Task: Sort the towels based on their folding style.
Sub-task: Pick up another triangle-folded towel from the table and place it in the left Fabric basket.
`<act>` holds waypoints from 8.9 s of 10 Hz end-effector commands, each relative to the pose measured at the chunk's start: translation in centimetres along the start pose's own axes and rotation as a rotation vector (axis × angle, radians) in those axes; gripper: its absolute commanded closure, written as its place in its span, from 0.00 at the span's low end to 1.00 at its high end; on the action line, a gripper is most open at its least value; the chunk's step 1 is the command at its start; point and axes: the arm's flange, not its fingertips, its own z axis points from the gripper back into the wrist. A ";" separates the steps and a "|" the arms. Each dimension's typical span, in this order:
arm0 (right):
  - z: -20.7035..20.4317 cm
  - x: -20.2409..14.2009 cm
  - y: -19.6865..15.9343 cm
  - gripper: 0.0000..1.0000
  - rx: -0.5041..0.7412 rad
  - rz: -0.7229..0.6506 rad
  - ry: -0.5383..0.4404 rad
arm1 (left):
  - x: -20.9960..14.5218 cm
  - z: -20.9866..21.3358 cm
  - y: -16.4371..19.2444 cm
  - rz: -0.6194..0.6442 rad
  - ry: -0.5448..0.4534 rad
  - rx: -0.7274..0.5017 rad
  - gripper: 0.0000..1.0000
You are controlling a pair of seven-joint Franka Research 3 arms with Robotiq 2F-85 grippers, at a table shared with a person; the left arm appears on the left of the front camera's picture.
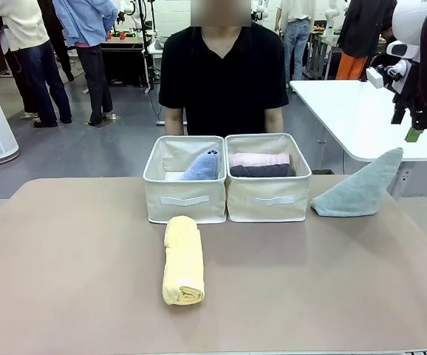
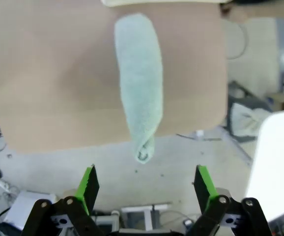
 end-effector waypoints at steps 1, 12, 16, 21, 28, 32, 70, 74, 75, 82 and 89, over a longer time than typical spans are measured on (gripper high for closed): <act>0.1 -0.7 -0.7 0.00 0.065 0.008 -0.069 | 0.1 0.0 0.0 0.006 0.019 0.011 0.00; -2.9 -2.7 -5.0 0.00 0.107 0.116 -0.186 | 0.1 0.0 0.0 0.006 0.019 0.011 0.00; -5.0 -3.1 -6.4 0.00 0.232 0.055 -0.228 | 0.1 0.0 0.0 0.006 0.019 0.011 0.00; -6.5 -2.3 -5.2 0.00 0.327 0.009 -0.176 | 0.1 0.0 0.0 0.006 0.019 0.011 0.00; -8.7 -1.2 -3.4 0.00 0.211 -0.011 -0.085 | 0.1 0.0 0.0 0.006 0.019 0.011 0.00; -9.0 -1.3 -3.3 0.00 0.231 -0.016 -0.090 | 0.1 0.0 0.0 0.006 0.019 0.011 0.00; 18.2 2.9 4.5 0.83 0.116 0.098 -0.173 | 0.1 0.0 0.0 0.006 0.019 0.011 0.00; 17.0 4.0 4.7 0.83 0.117 0.123 -0.169 | 0.1 0.0 0.0 0.006 0.019 0.011 0.00; 17.0 4.0 4.7 0.83 0.117 0.123 -0.169 | 0.1 0.0 0.0 0.006 0.019 0.011 0.00; 17.0 4.0 4.7 0.83 0.117 0.123 -0.169 | 0.1 0.0 0.0 0.006 0.019 0.011 0.00; 17.0 4.0 4.7 0.83 0.117 0.123 -0.169 | 0.1 0.0 0.0 0.006 0.019 0.011 0.00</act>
